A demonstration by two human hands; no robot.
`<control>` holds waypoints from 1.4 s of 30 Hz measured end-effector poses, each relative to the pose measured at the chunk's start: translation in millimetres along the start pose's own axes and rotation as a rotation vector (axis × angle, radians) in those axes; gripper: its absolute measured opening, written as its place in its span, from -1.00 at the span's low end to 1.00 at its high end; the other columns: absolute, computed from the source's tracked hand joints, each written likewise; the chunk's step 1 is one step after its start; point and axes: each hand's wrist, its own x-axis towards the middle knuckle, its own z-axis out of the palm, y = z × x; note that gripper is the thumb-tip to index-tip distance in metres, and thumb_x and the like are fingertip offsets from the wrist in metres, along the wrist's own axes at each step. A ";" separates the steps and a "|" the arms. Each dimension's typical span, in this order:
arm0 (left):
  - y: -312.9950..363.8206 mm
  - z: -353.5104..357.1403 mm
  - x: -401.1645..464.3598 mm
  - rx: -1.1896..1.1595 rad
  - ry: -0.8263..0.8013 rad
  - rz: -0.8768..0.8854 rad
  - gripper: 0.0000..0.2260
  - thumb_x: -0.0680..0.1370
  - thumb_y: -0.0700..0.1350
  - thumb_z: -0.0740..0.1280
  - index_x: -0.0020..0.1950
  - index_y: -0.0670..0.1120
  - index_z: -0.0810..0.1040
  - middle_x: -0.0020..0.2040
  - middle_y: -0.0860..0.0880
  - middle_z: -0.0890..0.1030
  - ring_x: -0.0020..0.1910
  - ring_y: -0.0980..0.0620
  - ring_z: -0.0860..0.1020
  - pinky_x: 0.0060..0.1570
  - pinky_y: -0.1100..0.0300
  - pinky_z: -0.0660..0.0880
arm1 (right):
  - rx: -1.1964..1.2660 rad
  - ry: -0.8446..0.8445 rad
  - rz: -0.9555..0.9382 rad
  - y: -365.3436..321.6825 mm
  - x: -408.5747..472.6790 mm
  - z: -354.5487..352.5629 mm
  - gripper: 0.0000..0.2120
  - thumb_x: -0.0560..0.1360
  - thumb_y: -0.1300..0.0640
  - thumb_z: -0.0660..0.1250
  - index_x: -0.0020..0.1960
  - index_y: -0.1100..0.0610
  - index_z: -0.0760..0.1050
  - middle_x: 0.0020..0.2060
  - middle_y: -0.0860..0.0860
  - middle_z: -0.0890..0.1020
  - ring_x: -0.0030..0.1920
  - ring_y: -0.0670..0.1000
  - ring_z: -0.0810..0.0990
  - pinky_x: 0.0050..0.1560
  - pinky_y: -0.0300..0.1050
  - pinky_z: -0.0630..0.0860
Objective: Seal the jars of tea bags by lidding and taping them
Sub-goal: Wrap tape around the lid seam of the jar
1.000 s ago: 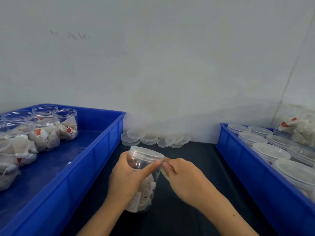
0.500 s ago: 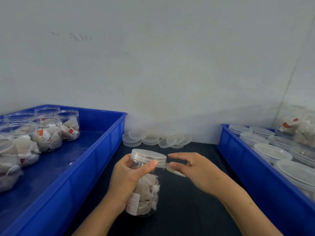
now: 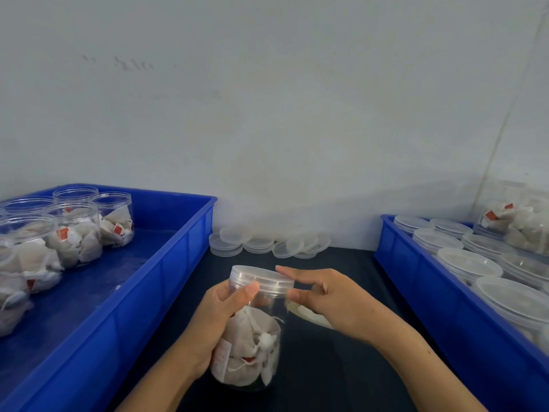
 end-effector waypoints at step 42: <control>4.2 -2.3 0.8 -0.127 0.088 -0.063 -0.21 0.10 0.17 0.55 0.24 -0.15 0.51 0.06 -0.16 0.68 0.03 -0.09 0.67 -0.11 0.12 0.60 | -0.019 -0.049 0.012 -0.5 -0.7 8.4 -0.69 0.63 -0.11 0.11 0.31 -0.44 0.33 0.30 -0.30 0.49 0.36 -0.15 0.40 0.41 0.00 0.33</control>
